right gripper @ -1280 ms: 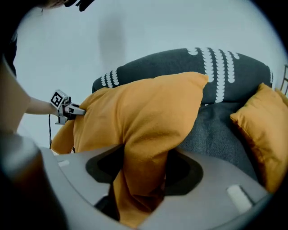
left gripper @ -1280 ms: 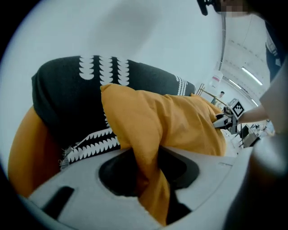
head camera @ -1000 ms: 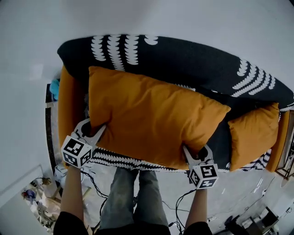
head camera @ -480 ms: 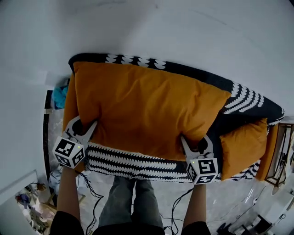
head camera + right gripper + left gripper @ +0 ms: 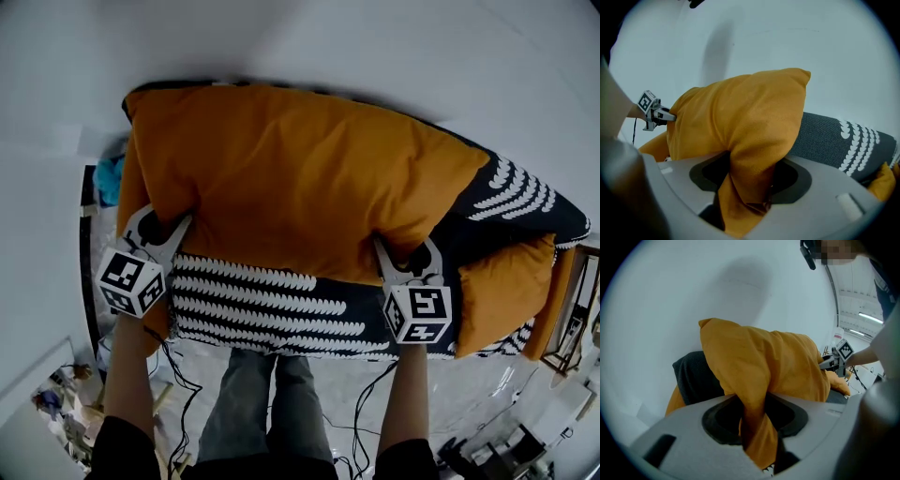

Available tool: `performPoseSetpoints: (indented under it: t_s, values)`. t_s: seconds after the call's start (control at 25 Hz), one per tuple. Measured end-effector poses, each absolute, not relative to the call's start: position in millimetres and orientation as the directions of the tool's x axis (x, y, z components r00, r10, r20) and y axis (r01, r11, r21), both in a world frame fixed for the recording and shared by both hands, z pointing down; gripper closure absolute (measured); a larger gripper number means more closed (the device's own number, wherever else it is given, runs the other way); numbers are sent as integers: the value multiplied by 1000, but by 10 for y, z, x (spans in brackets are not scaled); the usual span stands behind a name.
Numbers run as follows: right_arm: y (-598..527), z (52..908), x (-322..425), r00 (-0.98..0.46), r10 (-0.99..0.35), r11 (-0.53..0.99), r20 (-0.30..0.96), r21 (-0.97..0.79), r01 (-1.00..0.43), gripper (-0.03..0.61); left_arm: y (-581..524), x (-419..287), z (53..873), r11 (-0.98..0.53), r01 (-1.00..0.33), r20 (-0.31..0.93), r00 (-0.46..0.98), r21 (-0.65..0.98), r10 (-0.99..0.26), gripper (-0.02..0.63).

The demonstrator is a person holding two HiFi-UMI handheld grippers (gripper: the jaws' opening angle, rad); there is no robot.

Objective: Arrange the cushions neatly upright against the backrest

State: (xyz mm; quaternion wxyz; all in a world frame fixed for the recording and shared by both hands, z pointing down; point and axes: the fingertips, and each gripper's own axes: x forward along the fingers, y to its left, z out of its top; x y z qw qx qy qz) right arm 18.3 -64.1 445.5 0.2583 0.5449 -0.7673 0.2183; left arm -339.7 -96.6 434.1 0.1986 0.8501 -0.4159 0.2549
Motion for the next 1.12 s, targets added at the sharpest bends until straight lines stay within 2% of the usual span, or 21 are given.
performPoseSetpoints:
  t_s: [0.56, 1.12]
  values:
    - [-857, 5036, 164, -202, -649, 275, 734, -22, -961, 299, -1003, -3500, 4969, -585, -797, 689, 510, 153, -515, 454]
    - [-865, 5290, 266, -204, -617, 245, 760, -61, -968, 261, -1085, -3536, 5129, -557, -819, 723, 467, 137, -509, 391]
